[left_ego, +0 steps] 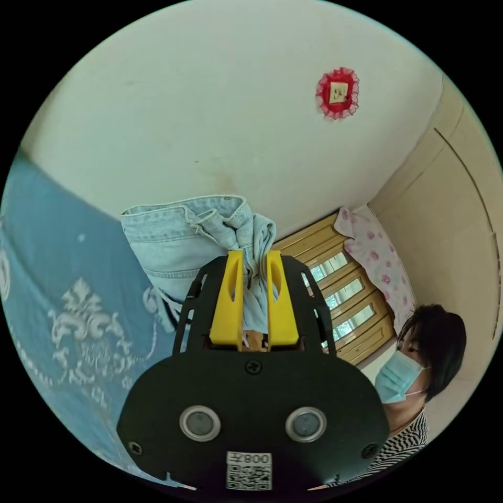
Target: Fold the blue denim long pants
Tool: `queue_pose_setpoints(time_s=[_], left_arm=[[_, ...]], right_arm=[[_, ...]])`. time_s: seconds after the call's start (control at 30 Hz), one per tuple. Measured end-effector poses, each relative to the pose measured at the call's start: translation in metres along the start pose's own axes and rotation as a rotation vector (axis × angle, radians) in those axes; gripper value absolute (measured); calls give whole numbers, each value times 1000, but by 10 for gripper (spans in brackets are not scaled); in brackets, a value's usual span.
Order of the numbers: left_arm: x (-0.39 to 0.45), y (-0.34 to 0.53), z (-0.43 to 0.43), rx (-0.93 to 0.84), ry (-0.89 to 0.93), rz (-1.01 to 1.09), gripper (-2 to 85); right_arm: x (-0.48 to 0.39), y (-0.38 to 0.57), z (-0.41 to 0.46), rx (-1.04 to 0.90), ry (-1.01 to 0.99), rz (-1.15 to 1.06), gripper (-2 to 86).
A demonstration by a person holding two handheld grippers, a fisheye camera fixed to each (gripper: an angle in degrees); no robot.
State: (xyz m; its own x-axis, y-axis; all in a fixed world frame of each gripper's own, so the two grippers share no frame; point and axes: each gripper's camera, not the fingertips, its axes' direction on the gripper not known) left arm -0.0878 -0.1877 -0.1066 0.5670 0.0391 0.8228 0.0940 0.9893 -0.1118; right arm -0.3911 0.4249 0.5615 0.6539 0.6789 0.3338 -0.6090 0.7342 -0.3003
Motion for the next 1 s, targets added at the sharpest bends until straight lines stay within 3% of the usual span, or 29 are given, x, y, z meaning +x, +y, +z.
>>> queue_pose_setpoints(time_s=[0.17, 0.3, 0.5, 0.53, 0.6, 0.87, 1.0], left_arm=[[53, -117, 139, -90, 110, 122, 71], [63, -175, 255, -226, 106, 154, 72], [-8, -198, 376, -510, -204, 44, 75], [-19, -199, 387, -536, -272, 7, 75], [-24, -207, 394, -520, -241, -12, 74], [19, -264, 437, -574, -312, 84, 84], [49, -270, 424, -449, -348, 52, 96]], right_arm=[[-36, -81, -79, 97, 132, -210, 42], [-23, -95, -132, 165, 259, -236, 43], [129, -65, -172, 145, 532, 62, 44], [171, -55, -171, 114, 551, 152, 45], [221, -42, -167, 86, 521, 259, 47], [294, -49, -141, -8, 650, 179, 51], [314, -45, -140, -16, 677, 185, 53]])
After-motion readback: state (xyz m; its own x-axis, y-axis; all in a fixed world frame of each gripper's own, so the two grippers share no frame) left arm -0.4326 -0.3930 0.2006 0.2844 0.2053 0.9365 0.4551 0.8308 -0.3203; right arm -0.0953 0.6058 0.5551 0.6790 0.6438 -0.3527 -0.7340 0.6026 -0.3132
